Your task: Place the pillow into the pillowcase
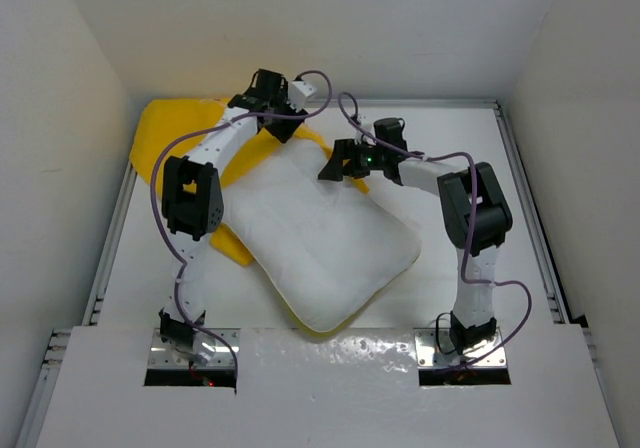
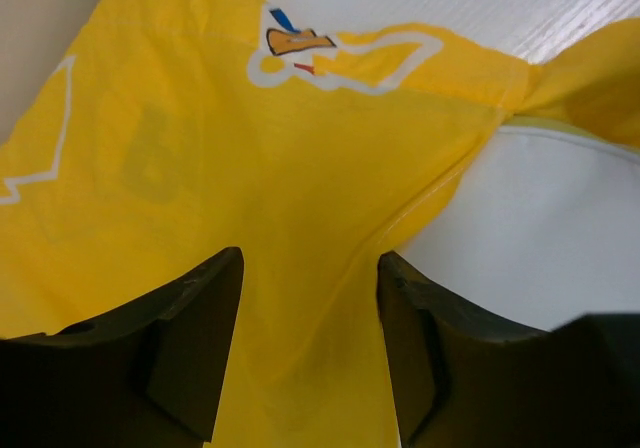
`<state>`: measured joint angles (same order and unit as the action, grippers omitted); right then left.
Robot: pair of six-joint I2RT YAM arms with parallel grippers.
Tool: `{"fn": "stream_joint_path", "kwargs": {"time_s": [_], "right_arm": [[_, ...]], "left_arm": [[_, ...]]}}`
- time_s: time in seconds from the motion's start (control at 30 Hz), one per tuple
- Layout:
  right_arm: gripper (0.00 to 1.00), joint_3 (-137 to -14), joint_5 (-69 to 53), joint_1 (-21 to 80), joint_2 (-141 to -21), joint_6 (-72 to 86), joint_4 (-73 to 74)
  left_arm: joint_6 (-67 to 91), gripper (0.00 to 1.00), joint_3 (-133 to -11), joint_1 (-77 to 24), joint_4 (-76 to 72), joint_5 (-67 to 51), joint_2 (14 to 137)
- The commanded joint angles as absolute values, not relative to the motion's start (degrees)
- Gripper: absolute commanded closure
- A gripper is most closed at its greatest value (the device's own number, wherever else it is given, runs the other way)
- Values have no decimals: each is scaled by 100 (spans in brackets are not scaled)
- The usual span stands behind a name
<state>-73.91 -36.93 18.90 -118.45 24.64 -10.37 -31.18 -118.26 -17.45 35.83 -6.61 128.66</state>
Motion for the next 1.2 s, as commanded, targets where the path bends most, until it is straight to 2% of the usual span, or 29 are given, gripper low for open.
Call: {"fn": "stream_joint_path", "kwargs": {"time_s": [0.0,0.23,0.3,0.37,0.4,0.43,0.47,0.53,0.73,0.93,1.03,1.13,1.17], "right_arm": [[1,-7768,-3587,1749,-11750,2672,-1134],[1,-8481,-3692,1767,-12471,2821,-1020],[5,-8411,-3604,1810,-12594,2874,-1107],[23,-8376,-3656,1889,-12673,2883,-1151],[34,-8393,-3804,1933,-12743,2874,-1082],[65,-8420,-3832,1960,-12753,2865,-1011],[78,-8437,-3841,2030,-12753,2857,-950],[99,-8376,-3815,2100,-12613,2795,-923],[100,-8236,-3946,2592,-11771,1987,-668],[100,-7778,-3692,2751,-11399,2636,-2134],[100,-7744,-3139,2664,-11443,3302,-3135],[100,-7560,-2095,2497,-11610,4802,-4330],[100,-7472,-1326,2444,-11680,5051,-4655]], "left_arm": [[-3340,45,-11751,-1740,3446,-685,12744],[-3542,45,-11725,-1758,4192,-1151,12867],[-3437,49,-11515,-1758,4149,-1177,12832],[-3323,63,-11426,-1758,4017,-1327,12815],[-3113,79,-11374,-1758,3930,-1362,12823],[-2981,87,-11373,-1767,3746,-1336,12823],[-2684,97,-11486,-1758,3675,-1319,12841],[-2462,100,-11732,-1758,3656,-1405,12850],[-2127,100,-12761,-1810,3902,-2389,12568],[-2645,100,-12692,-1942,4692,-3145,12568],[-3014,100,-12446,-2030,5211,-3682,12560],[-3312,100,-12226,-2074,5545,-4069,12481],[-3374,100,-12243,-2074,5746,-4148,12463]]}}
